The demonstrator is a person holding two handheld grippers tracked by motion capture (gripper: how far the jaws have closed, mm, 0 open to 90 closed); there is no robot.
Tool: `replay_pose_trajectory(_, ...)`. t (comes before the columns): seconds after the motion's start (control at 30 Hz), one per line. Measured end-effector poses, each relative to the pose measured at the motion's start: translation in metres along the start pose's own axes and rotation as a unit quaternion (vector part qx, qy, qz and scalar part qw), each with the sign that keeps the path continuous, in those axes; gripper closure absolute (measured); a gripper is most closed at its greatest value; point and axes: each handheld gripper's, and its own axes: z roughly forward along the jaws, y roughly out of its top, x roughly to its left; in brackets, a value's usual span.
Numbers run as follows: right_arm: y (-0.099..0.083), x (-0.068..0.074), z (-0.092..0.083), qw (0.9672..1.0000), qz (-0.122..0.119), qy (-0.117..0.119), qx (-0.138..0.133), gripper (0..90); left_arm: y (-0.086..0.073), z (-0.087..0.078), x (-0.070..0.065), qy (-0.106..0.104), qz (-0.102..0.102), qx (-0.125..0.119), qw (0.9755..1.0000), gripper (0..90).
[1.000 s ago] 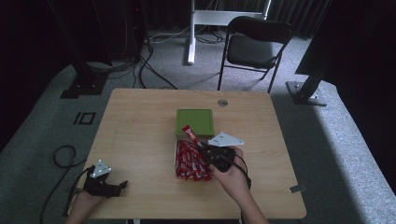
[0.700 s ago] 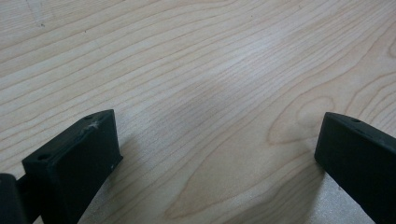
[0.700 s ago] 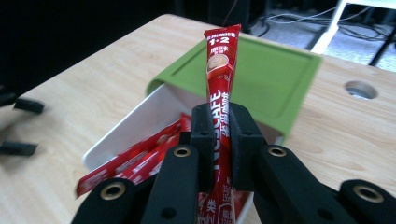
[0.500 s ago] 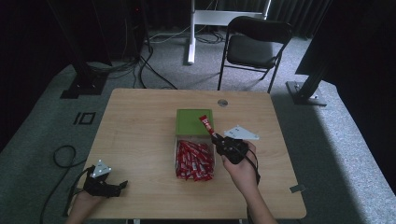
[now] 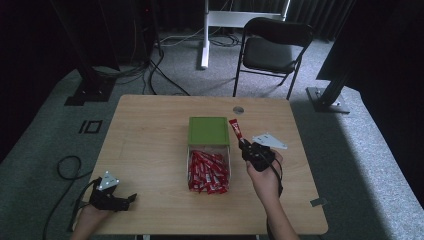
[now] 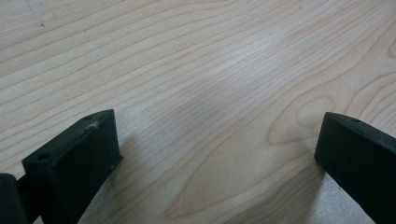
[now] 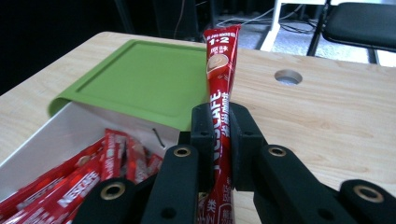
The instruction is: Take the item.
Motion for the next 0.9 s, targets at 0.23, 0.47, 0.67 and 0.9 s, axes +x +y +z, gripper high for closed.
replay_pose_trajectory(0.23, -0.014, -0.011, 0.014, 0.9995, 0.022, -0.022, 0.007, 82.4, 0.000, 0.000, 0.000, 0.000, -0.001, 0.000, 1.0000, 0.8)
replay_pose_trajectory(0.47, -0.030, -0.017, 0.031, 0.9984, 0.042, -0.032, 0.017, 82.3, 0.000, 0.000, 0.000, 0.000, 0.000, 0.000, 1.0000, 0.8)
replay_pose_trajectory(0.67, -0.041, -0.022, 0.043, 0.9973, 0.055, -0.039, 0.030, 82.3, 0.000, 0.000, 0.000, 0.000, 0.000, 0.000, 1.0000, 0.8)
replay_pose_trajectory(0.9, -0.053, -0.025, 0.055, 0.9961, 0.062, -0.050, 0.039, 82.3, 0.000, 0.000, 0.000, 0.000, 0.000, 0.000, 1.0000, 0.8)
